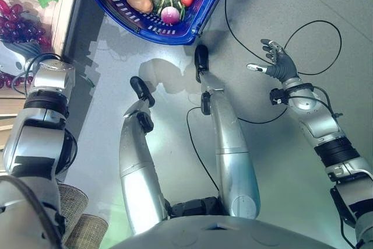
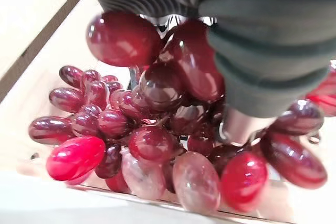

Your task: Pick up fruits and vegetables into the basket

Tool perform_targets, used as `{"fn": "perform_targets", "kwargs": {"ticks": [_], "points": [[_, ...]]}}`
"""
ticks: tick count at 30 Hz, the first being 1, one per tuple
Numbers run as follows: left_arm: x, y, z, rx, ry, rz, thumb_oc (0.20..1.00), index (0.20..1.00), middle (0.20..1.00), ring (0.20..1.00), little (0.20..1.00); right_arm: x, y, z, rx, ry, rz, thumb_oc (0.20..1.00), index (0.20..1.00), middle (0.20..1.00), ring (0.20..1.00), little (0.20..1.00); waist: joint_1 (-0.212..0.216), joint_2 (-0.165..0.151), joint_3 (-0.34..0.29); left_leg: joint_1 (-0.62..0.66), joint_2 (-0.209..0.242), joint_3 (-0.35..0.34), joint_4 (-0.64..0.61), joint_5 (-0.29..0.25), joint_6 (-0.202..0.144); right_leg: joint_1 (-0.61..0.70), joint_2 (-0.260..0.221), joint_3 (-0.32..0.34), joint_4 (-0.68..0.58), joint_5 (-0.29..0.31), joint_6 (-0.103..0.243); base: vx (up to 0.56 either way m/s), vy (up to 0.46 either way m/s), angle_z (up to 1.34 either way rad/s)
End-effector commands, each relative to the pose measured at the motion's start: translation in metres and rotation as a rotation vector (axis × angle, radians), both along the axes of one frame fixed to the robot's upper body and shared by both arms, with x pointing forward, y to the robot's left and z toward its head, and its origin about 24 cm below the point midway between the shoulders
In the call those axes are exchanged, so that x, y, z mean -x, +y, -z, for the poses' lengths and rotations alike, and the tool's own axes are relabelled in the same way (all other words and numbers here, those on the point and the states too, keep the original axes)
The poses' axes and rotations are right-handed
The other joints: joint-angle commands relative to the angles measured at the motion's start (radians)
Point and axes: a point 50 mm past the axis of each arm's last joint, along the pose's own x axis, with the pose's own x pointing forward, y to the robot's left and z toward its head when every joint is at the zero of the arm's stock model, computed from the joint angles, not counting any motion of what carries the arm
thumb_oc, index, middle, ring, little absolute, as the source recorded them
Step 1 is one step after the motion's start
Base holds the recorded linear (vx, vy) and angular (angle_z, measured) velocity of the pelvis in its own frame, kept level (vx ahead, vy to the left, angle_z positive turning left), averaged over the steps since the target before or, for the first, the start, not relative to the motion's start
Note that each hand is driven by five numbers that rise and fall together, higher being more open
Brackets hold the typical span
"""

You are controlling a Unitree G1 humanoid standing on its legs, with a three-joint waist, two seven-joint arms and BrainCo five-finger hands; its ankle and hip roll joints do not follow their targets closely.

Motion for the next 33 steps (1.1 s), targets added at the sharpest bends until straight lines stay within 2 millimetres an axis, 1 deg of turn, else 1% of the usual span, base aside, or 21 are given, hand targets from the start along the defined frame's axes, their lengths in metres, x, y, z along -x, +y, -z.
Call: {"fn": "perform_targets", "kwargs": {"ticks": [1,4,9,13,15,19,23,24,26,27,30,31,33], "points": [[0.01,0.004,0.036,0.089,0.007,0.0,0.2,0.2,0.2,0.2,0.2,0.011,0.006,0.007,-0.037,-0.024,-0.026,1.0,1.0,1.0,1.0,1.0,0.007,-0.053,-0.046,-0.048,-0.01,0.012,0.021,-0.049,0.005,0.02,0.008,0.012,0.054,-0.12,0.039,0.0,0.0,0.0],[0.009,-0.001,0.036,0.109,-0.044,0.013,0.2,0.2,0.2,0.2,0.2,0.013,0.006,0.008,-0.036,-0.022,-0.028,1.0,1.0,1.0,1.0,1.0,0.009,-0.053,-0.046,-0.039,-0.01,0.011,0.019,-0.048,0.005,0.029,0.009,0.011,0.056,-0.121,0.039,0.0,0.0,0.0],[0.005,-0.01,0.032,0.151,-0.195,0.077,0.2,0.2,0.2,0.2,0.2,0.016,0.01,0.014,-0.033,-0.013,-0.034,1.0,1.0,1.0,1.0,1.0,0.013,-0.054,-0.046,-0.016,-0.004,0.01,0.019,-0.047,0.005,0.055,0.004,0.009,0.053,-0.123,0.04,0.0,0.008,0.02],[0.001,-0.024,0.029,0.255,-0.425,0.211,0.2,0.2,0.2,0.2,0.2,0.02,0.013,0.025,-0.019,0.011,-0.011,1.0,1.0,1.0,1.0,1.0,0.021,-0.05,-0.046,0.032,-0.004,0.013,0.005,-0.044,0.007,0.099,-0.004,0.008,0.047,-0.128,0.045,-0.01,0.034,0.07],[0.002,-0.029,0.03,0.263,-0.477,0.275,0.2,0.2,0.2,0.2,0.2,0.023,0.011,0.031,-0.013,0.022,0.009,1.0,1.0,1.0,1.0,1.0,0.028,-0.049,-0.046,0.064,-0.005,0.015,-0.004,-0.041,0.009,0.134,-0.009,0.001,0.038,-0.128,0.048,0.0,0.019,0.11],[0.006,-0.036,0.032,0.251,-0.542,0.374,0.2,0.2,0.2,0.2,0.2,0.03,0.008,0.038,0.004,0.034,0.032,1.0,1.0,1.0,1.0,1.0,0.038,-0.044,-0.046,0.117,-0.007,0.025,-0.02,-0.036,0.014,0.185,-0.019,-0.009,0.025,-0.126,0.056,0.01,0.036,0.08],[0.014,-0.044,0.039,0.244,-0.587,0.48,0.2,0.2,0.2,0.2,0.2,0.04,0.004,0.045,0.018,0.039,0.055,1.0,1.0,1.0,1.0,1.0,0.052,-0.033,-0.046,0.187,-0.014,0.037,-0.04,-0.035,0.02,0.255,-0.032,-0.017,0.006,-0.128,0.067,0.0,0.064,0.01],[0.018,-0.048,0.039,0.241,-0.611,0.522,0.2,0.2,0.2,0.2,0.2,0.044,0.003,0.046,0.028,0.036,0.067,1.0,1.0,1.0,1.0,1.0,0.057,-0.029,-0.046,0.218,-0.019,0.042,-0.051,-0.034,0.022,0.287,-0.037,-0.021,-0.002,-0.129,0.072,-0.01,0.056,0.02],[0.021,-0.051,0.04,0.233,-0.626,0.556,0.2,0.2,0.2,0.2,0.2,0.048,0.002,0.047,0.047,0.031,0.075,1.0,1.0,1.0,1.0,1.0,0.06,-0.026,-0.046,0.242,-0.022,0.045,-0.059,-0.033,0.024,0.311,-0.041,-0.023,-0.009,-0.13,0.076,0.0,0.057,0.04],[0.025,-0.057,0.039,0.212,-0.646,0.604,0.2,0.2,0.2,0.2,0.2,0.051,0.002,0.047,0.063,0.021,0.083,1.0,1.0,1.0,1.0,1.0,0.066,-0.021,-0.046,0.269,-0.026,0.05,-0.068,-0.033,0.026,0.341,-0.048,-0.027,-0.016,-0.131,0.08,-0.01,0.072,0.04],[0.032,-0.066,0.032,0.165,-0.668,0.706,0.2,0.2,0.2,0.2,0.2,0.055,0.002,0.043,0.113,-0.004,0.1,1.0,1.0,1.0,1.0,1.0,0.075,-0.013,-0.046,0.322,-0.038,0.056,-0.085,-0.034,0.033,0.396,-0.056,-0.029,-0.03,-0.131,0.087,0.0,0.061,0.04],[0.034,-0.07,0.026,0.141,-0.677,0.739,0.2,0.2,0.2,0.2,0.2,0.055,0.002,0.04,0.131,-0.018,0.101,1.0,1.0,1.0,1.0,1.0,0.078,-0.01,-0.046,0.342,-0.041,0.057,-0.09,-0.035,0.035,0.416,-0.06,-0.029,-0.035,-0.131,0.089,0.01,0.045,0.05],[0.037,-0.075,0.021,0.115,-0.686,0.774,0.2,0.2,0.2,0.2,0.2,0.055,0.004,0.035,0.148,-0.039,0.101,1.0,1.0,1.0,1.0,1.0,0.082,-0.008,-0.046,0.366,-0.045,0.058,-0.095,-0.038,0.037,0.441,-0.064,-0.029,-0.042,-0.132,0.091,0.01,0.035,0.04]]}}
